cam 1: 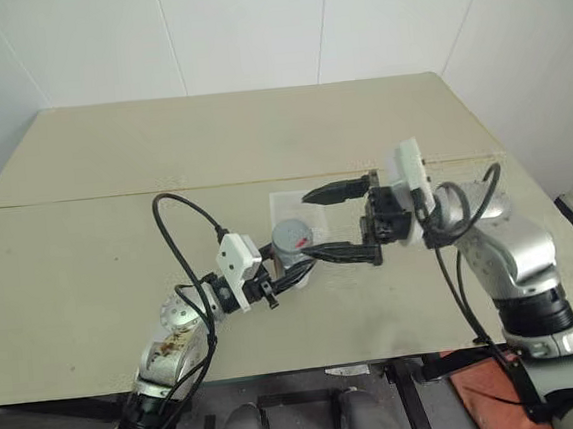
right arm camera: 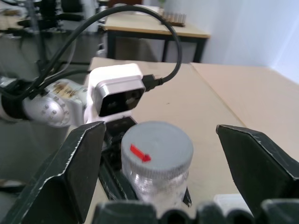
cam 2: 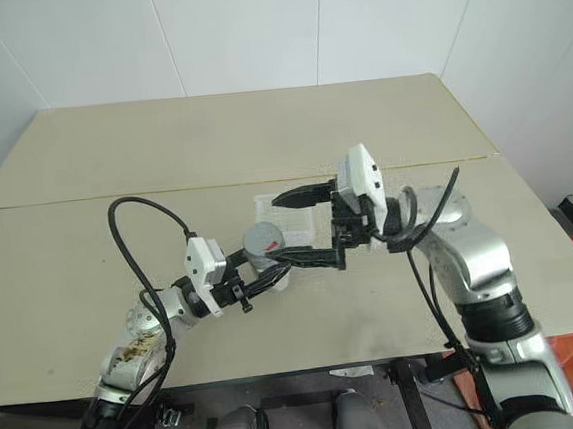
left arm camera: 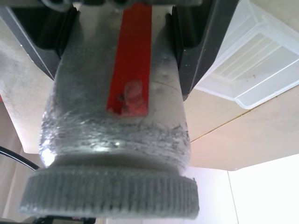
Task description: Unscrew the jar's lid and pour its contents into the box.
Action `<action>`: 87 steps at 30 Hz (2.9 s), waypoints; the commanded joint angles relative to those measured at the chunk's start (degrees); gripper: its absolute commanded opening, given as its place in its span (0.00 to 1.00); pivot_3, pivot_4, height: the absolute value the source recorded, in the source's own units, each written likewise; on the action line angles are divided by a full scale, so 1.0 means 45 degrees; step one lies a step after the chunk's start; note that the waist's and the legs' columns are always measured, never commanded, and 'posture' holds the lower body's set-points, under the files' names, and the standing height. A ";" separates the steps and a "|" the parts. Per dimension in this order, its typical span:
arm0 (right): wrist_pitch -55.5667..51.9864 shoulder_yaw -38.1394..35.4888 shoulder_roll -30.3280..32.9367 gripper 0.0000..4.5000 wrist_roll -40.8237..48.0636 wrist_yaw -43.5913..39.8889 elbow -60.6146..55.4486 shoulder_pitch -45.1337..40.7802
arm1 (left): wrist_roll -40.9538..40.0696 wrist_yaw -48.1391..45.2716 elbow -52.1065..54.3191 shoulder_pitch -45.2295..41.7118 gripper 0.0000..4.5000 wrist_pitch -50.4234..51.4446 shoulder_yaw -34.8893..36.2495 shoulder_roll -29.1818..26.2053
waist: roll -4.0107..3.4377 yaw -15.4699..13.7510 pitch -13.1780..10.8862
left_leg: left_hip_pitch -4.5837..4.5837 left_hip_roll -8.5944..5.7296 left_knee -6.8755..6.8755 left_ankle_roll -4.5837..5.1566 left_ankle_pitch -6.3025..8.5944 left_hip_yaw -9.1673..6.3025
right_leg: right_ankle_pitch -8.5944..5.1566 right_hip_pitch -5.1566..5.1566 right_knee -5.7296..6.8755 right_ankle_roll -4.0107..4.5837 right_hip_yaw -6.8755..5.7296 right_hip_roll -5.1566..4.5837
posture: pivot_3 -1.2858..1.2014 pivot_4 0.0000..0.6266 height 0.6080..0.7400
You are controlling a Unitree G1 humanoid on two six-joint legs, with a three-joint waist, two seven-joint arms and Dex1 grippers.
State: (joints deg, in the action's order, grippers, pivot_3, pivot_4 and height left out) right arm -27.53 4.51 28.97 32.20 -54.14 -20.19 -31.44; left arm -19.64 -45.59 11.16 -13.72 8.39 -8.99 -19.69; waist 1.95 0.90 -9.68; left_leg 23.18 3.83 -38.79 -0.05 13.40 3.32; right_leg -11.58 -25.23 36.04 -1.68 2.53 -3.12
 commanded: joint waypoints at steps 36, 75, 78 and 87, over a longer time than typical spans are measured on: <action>0.0664 -0.0345 -0.0359 1.00 -0.1298 0.2423 -0.0640 0.1753 | -0.0327 -0.0004 0.0443 0.0063 0.44 -0.0048 0.0479 -0.0044 | 0.0000 -0.0030 0.0000 | 0.0013 -0.0010 -0.0003 0.0001 0.0000 -0.0001 | 0.0002 0.0010 -0.0028 -0.0002 -0.0003 -0.0009 | 0.52 0.24 1.00; 0.1870 0.1032 -0.1500 1.00 -0.1541 0.0944 0.1440 -0.0136 | -0.0177 -0.0358 0.0491 -0.0211 0.44 -0.0343 0.0135 0.0138 | 0.0000 -0.0024 0.0000 | 0.0011 -0.0011 -0.0007 0.0001 0.0000 -0.0005 | 0.0007 0.0015 -0.0026 0.0003 -0.0003 -0.0007 | 0.52 0.24 1.00; 0.2108 0.0840 -0.1384 1.00 -0.1616 0.0741 0.1739 -0.0118 | -0.0206 -0.0342 0.0528 -0.0141 0.44 -0.0344 0.0186 0.0098 | 0.0000 -0.0020 0.0000 | 0.0011 -0.0010 -0.0006 0.0002 0.0000 -0.0005 | 0.0007 0.0014 -0.0027 0.0004 -0.0004 -0.0007 | 0.52 0.24 1.00; 0.2275 0.0057 -0.0784 1.00 -0.1148 0.0284 0.1725 0.0308 | -0.0258 -0.0341 0.0502 -0.0066 0.44 -0.0425 0.0270 0.0064 | 0.0000 -0.0022 0.0000 | 0.0010 -0.0010 -0.0006 0.0001 0.0000 -0.0004 | 0.0008 0.0014 -0.0025 0.0005 -0.0003 -0.0007 | 0.52 0.24 1.00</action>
State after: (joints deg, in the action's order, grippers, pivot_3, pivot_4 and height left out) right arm -18.83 8.86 24.38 26.14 -53.41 -11.73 -30.06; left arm -19.86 -46.43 10.62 -13.92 7.74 -8.04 -19.44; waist 1.95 0.80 -9.68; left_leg 23.23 3.78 -38.82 -0.05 13.40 3.30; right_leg -11.55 -25.17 35.93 -1.66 2.52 -3.15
